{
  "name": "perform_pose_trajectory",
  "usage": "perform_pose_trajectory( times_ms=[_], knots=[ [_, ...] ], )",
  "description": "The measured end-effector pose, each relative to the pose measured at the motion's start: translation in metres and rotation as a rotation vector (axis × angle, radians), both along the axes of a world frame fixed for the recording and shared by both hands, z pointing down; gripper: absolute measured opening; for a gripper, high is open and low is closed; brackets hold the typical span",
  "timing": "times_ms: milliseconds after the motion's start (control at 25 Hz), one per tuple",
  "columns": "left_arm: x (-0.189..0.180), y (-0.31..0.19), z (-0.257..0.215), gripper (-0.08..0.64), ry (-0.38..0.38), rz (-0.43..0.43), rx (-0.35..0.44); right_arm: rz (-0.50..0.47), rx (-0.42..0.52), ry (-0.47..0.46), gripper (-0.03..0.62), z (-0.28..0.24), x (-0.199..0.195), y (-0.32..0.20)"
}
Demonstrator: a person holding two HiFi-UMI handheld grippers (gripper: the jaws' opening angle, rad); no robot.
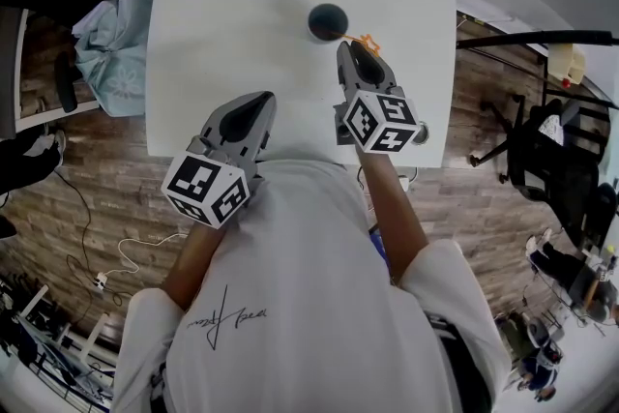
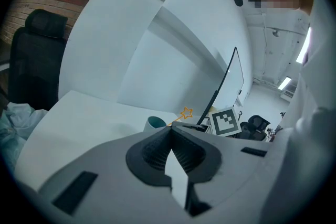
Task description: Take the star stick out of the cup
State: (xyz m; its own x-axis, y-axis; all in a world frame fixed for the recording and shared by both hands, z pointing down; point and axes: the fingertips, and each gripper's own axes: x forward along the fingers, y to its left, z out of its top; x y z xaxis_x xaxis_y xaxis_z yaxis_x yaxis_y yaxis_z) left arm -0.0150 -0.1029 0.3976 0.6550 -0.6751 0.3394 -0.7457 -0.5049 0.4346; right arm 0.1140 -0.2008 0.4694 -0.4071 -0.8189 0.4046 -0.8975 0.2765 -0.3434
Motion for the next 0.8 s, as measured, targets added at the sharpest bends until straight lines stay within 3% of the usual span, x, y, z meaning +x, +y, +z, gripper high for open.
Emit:
perform_pose_trajectory(
  times_ms=[800],
  knots=[
    [-0.0028,0.0024,0.0039,0.005,-0.003,-0.009,-0.01,0.026,0.024,-0.004,0.05,-0.0038,0.0011,-0.0076]
  ],
)
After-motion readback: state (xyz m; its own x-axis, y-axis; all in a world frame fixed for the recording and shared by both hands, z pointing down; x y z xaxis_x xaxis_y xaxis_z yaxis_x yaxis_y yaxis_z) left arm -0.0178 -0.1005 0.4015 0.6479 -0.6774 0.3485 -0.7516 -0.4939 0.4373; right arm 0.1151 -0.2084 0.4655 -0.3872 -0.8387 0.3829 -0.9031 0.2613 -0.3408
